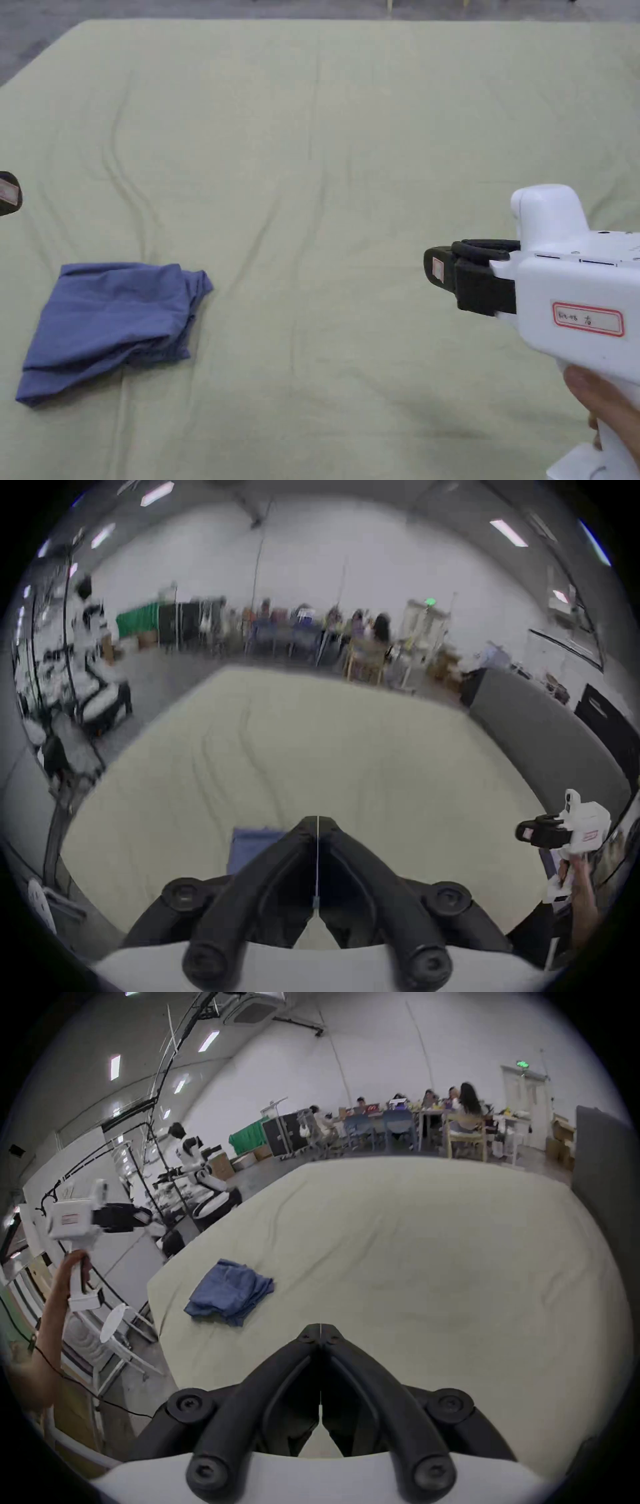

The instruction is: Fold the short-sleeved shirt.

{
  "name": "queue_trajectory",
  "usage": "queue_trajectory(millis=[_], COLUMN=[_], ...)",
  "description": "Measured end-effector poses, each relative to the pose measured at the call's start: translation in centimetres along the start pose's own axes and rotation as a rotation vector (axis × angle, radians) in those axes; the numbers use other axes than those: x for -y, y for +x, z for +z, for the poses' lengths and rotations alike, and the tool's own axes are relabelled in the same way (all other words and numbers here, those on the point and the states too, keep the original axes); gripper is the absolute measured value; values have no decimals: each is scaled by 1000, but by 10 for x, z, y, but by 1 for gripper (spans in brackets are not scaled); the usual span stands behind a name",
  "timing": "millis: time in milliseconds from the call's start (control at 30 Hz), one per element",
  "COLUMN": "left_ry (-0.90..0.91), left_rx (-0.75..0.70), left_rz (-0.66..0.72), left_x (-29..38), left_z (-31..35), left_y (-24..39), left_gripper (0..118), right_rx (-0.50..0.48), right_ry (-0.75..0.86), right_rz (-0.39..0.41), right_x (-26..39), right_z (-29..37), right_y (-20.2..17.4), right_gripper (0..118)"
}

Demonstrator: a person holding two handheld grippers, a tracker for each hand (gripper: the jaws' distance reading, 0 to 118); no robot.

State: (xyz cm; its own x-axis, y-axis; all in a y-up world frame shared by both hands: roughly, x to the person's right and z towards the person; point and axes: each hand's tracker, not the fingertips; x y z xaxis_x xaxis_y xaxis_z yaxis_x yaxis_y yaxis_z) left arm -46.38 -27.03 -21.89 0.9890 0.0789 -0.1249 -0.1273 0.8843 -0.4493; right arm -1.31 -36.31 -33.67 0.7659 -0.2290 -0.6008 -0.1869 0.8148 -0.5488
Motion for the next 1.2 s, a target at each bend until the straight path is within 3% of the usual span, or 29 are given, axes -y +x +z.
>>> queue_trajectory(millis=[267, 333, 600, 633, 667, 700, 733, 967, 1067, 1200], left_ry=[256, 291, 349, 358, 359, 357, 321, 300, 303, 361], left_rx=[-55, -4, 35, 39, 42, 36, 13, 37, 30, -3], left_rz=[-160, -165, -163, -165, -166, -167, -166, -118, -116, -104], left_x=[-24, -32, -53, -53, -52, -52, -51, -50, -55, -55], left_z=[39, 50, 66, 67, 67, 59, 55, 61, 65, 70], left_y=[174, 205, 260, 262, 263, 262, 263, 253, 246, 239], left_gripper=[1, 1, 1, 5, 42, 91, 118, 118, 118, 118], right_rx=[323, 416, 526, 544, 560, 565, 583, 596, 620, 576], right_ry=[314, 387, 535, 545, 556, 546, 508, 552, 564, 571], right_rz=[79, 100, 88, 83, 82, 76, 67, 74, 115, 102], right_x=[-26, -33, -58, -60, -62, -64, -68, -64, -64, -65], right_z=[158, 192, 260, 264, 266, 267, 267, 272, 271, 268], right_y=[40, 48, 68, 68, 71, 72, 74, 64, 57, 58], right_gripper=[2, 2, 3, 16, 60, 100, 118, 118, 118, 118])
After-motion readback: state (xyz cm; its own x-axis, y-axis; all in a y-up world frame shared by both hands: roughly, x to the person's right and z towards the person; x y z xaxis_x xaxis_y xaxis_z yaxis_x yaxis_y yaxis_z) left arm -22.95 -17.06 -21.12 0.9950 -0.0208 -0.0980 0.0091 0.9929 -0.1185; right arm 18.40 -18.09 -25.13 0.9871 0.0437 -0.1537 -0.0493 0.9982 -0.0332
